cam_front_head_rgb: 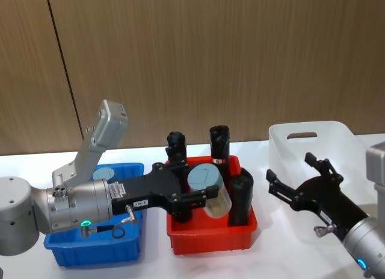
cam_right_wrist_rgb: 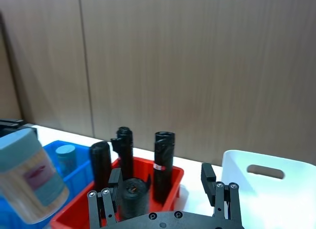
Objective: Pick the cotton swabs from the blue box and place them into the white box.
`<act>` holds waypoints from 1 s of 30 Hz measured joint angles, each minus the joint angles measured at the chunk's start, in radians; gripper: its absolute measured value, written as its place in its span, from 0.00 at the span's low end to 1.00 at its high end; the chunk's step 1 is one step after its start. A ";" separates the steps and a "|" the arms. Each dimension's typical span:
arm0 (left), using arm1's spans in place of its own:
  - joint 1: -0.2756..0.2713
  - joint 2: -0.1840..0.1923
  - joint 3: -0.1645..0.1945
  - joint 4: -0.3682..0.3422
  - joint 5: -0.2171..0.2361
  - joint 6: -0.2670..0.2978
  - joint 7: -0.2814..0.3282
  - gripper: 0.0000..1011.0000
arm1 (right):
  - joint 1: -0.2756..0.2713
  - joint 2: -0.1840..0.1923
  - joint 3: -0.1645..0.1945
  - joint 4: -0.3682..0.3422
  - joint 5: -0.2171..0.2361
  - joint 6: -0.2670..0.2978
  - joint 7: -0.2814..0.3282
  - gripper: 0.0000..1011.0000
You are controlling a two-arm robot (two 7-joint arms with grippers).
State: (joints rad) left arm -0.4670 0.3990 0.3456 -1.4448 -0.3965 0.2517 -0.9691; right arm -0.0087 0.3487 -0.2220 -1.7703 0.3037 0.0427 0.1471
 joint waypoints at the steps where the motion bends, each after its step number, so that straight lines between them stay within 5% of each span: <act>1: 0.000 0.000 0.000 0.000 0.000 0.000 0.000 0.66 | 0.001 0.003 0.001 -0.001 0.005 0.004 0.016 0.99; 30: 0.001 0.002 0.000 -0.002 -0.002 -0.001 0.000 0.66 | 0.062 0.078 0.013 -0.007 0.093 0.128 0.433 0.99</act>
State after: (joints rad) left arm -0.4661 0.4014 0.3455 -1.4468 -0.3990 0.2510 -0.9691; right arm 0.0536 0.4266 -0.2092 -1.7771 0.3971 0.1712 0.5797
